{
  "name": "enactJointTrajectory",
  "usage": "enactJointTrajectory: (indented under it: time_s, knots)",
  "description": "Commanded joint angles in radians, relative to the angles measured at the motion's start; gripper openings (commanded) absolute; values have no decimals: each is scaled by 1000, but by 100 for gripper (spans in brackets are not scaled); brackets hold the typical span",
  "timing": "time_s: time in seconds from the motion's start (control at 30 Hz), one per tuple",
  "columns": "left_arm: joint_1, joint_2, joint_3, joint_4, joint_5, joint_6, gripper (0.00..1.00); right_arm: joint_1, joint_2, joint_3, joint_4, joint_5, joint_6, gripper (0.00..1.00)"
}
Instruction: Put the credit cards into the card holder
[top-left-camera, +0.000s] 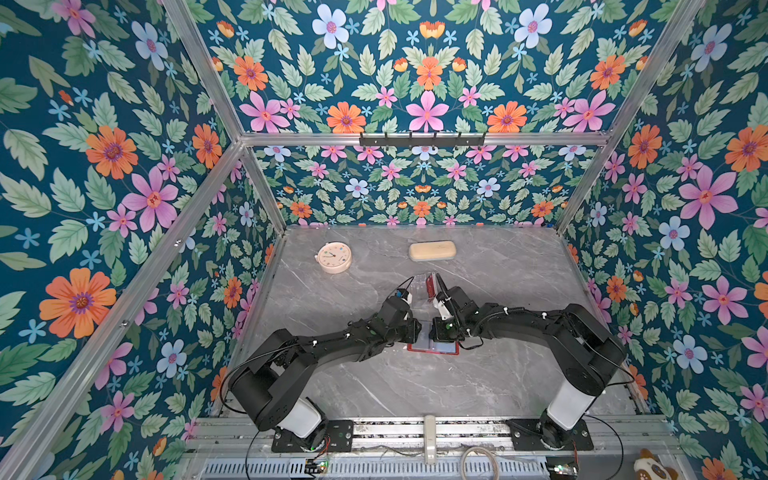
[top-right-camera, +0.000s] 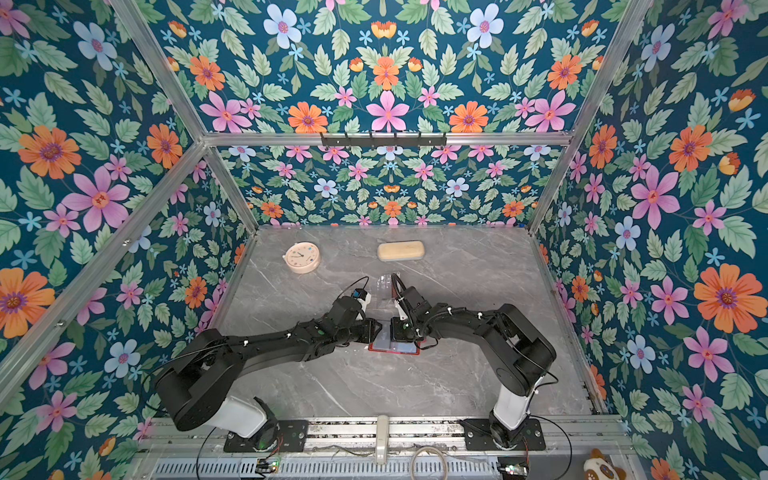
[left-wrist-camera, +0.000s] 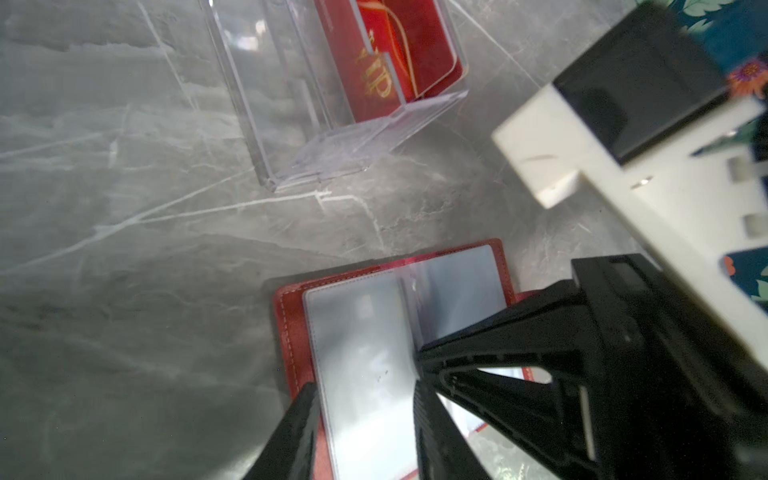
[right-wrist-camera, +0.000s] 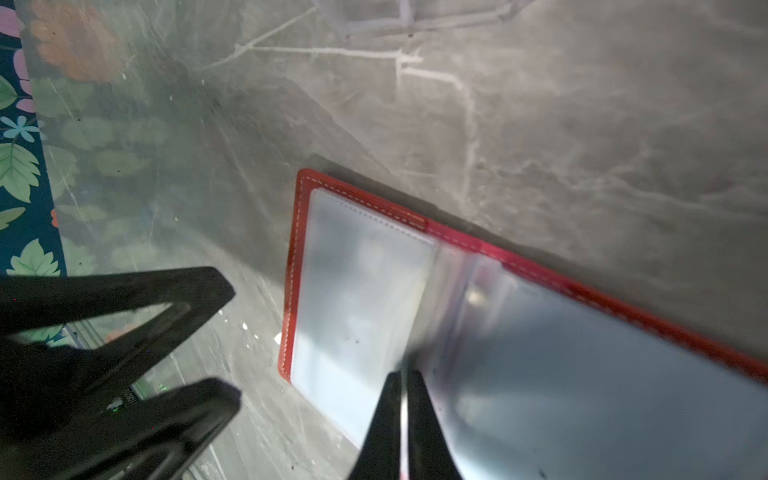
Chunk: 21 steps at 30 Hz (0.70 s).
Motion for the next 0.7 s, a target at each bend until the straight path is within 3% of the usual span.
enactJointTrajectory:
  time_s: [0.0,0.3,0.67]
  knots:
    - [1,26,-2,19,48,3,37,1,9,5,15,-8,8,8]
    - [0,75,-16,57,122,-11,33,1,-9,12,-32,41,1,11]
    - [23,28,25,-16,51,18,42,-8,-135,63,-178,155,-50,19]
